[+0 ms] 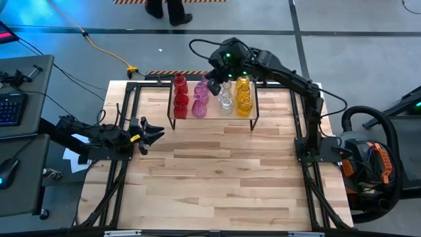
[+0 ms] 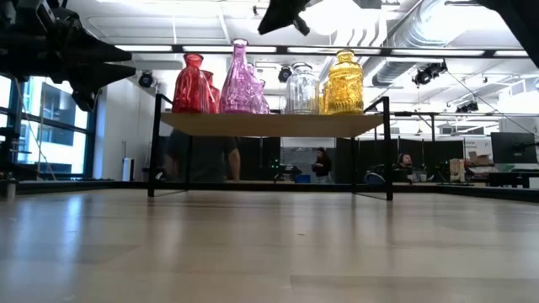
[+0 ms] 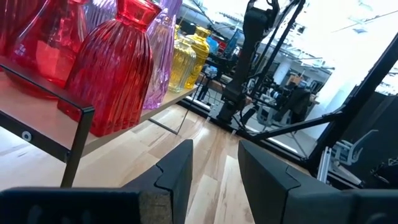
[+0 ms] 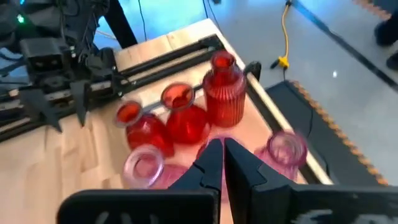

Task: Sort vases onto shelf
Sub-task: Adjust the vases on the shelf

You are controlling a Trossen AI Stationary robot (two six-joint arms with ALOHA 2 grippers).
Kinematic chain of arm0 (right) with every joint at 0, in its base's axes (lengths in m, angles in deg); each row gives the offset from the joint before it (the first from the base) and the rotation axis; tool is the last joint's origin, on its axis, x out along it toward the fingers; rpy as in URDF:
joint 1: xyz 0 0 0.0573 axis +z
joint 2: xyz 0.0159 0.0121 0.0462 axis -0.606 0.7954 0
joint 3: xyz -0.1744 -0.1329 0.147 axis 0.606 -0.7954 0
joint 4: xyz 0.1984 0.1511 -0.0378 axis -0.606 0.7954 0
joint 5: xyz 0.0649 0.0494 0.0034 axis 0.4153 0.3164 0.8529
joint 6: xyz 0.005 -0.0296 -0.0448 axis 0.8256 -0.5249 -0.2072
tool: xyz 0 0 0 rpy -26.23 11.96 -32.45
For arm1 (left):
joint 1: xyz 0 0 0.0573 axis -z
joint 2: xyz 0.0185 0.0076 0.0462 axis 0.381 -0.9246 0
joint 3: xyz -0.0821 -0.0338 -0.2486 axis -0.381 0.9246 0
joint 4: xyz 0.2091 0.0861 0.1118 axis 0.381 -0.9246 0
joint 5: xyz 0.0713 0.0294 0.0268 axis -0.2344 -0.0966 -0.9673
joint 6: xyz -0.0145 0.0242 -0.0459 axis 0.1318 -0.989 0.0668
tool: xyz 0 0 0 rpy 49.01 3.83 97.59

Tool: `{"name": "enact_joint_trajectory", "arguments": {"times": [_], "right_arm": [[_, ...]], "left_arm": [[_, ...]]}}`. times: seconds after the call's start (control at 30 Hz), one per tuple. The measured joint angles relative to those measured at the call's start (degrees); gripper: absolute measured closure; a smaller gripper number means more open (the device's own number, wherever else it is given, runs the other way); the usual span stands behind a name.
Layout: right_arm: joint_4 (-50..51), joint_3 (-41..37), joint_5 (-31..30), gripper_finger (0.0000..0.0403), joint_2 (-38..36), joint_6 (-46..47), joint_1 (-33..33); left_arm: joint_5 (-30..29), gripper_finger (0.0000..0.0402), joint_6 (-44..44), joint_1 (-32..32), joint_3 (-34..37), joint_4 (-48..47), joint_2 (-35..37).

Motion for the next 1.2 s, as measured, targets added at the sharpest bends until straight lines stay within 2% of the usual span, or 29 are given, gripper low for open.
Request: {"name": "enact_joint_trajectory", "arguments": {"times": [0.2, 0.57, 1.2], "right_arm": [[-4.27, 0.0, 0.18, 0.0403, 2.34, -1.73, -2.36], [-0.75, -0.02, -1.26, 0.0403, 4.62, -0.33, -5.87], [3.75, -0.02, -2.16, 0.0403, 7.48, 0.3, -6.57]], "left_arm": [[-0.1, 0.0282, 1.27, -0.02, 0.0, -0.04, -0.01], [-0.09, 0.0282, 1.42, 0.0, 0.0, -0.04, -0.01], [0.04, 0.0282, 1.38, 0.0, 0.0, -0.1, -0.01]]}}
